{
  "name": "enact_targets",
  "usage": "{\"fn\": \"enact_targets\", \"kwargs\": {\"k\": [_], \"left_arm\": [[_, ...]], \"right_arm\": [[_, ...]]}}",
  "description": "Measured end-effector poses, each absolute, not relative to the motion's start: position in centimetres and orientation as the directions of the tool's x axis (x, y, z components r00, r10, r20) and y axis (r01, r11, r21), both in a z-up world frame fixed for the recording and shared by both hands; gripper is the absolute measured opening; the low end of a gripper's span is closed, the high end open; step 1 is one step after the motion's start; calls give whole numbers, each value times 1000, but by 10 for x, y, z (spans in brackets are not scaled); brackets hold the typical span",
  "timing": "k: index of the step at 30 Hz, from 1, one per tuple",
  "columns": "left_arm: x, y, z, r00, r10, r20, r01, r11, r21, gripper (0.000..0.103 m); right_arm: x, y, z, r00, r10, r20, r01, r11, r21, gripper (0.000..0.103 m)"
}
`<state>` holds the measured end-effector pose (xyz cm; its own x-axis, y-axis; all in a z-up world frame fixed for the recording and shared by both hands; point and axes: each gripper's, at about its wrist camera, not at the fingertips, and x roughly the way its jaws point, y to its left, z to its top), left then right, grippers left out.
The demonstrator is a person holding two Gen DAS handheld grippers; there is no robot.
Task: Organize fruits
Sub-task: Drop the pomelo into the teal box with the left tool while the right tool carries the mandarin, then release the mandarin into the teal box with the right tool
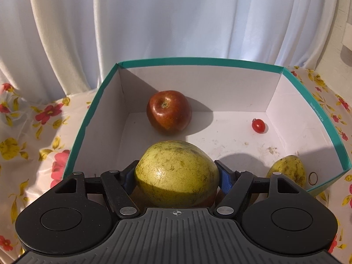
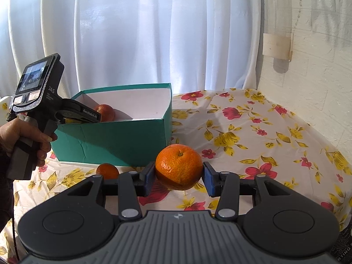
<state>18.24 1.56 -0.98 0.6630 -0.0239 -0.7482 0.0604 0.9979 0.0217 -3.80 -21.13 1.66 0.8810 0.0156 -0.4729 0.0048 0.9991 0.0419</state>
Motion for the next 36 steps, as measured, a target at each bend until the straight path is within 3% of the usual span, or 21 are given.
{"fn": "enact_targets", "kwargs": {"k": [4,9,17,21,36], "left_arm": [[179,19,-5,678,-17,-735,52,998,25,77],[166,30,13,717,-4,-697,3,1000,-2,85],[94,48,43,800,0,-600,-30,999,-40,95],[65,57,36,774,-25,-633,-37,996,-84,96],[20,82,14,701,40,-712,-89,996,-31,96]], "right_arm": [[-37,-210,17,880,20,-475,-2,999,38,44],[-36,-210,17,880,28,-474,-12,999,37,44],[-29,-207,24,888,51,-457,-41,999,30,44],[-16,-200,29,895,77,-439,-74,997,23,44],[70,-150,36,916,150,-373,-171,985,-24,44]]}}
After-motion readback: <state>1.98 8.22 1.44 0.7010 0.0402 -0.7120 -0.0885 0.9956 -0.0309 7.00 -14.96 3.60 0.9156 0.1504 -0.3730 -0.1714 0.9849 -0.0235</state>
